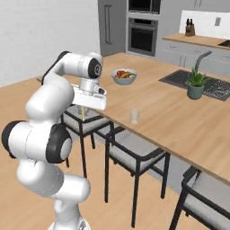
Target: Take a straw from the drawer in front and place it inside the glass cup on the dining counter.
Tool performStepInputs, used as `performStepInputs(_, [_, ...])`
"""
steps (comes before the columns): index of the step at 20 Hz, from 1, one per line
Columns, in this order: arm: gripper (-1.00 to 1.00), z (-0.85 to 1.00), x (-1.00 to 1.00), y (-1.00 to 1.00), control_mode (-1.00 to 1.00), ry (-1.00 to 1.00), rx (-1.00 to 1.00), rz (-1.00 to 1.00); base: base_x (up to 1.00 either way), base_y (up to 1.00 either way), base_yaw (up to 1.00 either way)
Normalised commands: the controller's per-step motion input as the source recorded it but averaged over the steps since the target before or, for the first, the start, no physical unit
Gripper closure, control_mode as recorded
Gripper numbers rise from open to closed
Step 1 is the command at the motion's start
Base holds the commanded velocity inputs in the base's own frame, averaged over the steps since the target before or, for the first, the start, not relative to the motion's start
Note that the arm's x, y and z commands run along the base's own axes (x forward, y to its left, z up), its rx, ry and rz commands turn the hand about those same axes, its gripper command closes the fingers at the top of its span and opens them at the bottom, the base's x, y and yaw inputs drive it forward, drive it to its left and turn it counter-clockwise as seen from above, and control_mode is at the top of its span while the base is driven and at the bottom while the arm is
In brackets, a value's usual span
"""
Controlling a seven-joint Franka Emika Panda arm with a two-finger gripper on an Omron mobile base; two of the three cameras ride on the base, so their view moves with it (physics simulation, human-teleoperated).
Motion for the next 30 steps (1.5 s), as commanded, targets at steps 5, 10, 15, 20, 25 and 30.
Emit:
performStepInputs(5, [1.00, 0.00, 0.00, 0.00, 1.00, 0.00, 0.00, 0.00, 0.58, 0.45, -0.49])
performStepInputs(10, [1.00, 0.00, 0.00, 0.00, 1.00, 0.00, 0.00, 0.00, 0.56, 0.36, -0.47])
performStepInputs(15, [1.00, 0.00, 0.00, 0.00, 1.00, 0.00, 0.00, 0.00, 0.70, 0.36, -0.48])
performStepInputs(20, [1.00, 0.00, 0.00, 0.00, 1.00, 0.00, 0.00, 0.00, 0.73, 0.51, -0.46])
performStepInputs(25, [1.00, 0.00, 0.00, 0.00, 1.00, 0.00, 0.00, 0.00, 0.84, 0.61, -0.45])
performStepInputs(30, [1.00, 0.12, 0.09, 0.05, -1.00, -0.14, 0.01, -0.11, 0.23, 0.20, -0.15])
